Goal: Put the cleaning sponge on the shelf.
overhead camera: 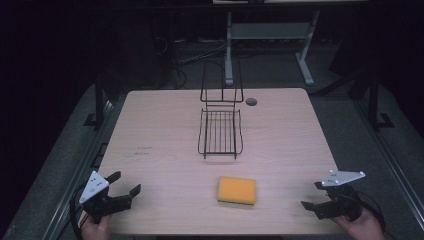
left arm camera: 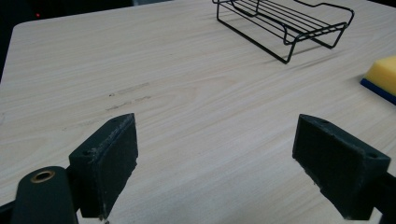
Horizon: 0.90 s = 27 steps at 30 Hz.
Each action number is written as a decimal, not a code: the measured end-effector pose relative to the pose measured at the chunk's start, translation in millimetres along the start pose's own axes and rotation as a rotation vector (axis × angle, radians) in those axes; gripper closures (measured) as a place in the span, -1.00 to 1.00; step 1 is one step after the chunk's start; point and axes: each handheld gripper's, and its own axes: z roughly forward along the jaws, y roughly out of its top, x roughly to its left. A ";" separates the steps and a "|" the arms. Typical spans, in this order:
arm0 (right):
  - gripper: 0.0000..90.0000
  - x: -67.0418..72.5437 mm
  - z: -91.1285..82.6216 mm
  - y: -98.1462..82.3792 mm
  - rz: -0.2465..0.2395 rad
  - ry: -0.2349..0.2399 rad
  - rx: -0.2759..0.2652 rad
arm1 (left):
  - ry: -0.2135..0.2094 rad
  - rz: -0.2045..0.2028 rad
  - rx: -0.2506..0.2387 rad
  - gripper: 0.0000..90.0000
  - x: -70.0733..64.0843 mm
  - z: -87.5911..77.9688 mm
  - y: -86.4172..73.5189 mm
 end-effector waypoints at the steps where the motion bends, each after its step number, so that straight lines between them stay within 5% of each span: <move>1: -0.65 -0.4 -0.2 1.1 -0.003 0.004 -0.002 | -0.001 0.001 0.000 -0.70 0.0 -0.1 0.1; 27: -0.65 14.0 8.3 35.9 -0.120 0.058 0.032 | -0.004 0.004 -0.005 -0.70 -0.6 -2.2 -0.1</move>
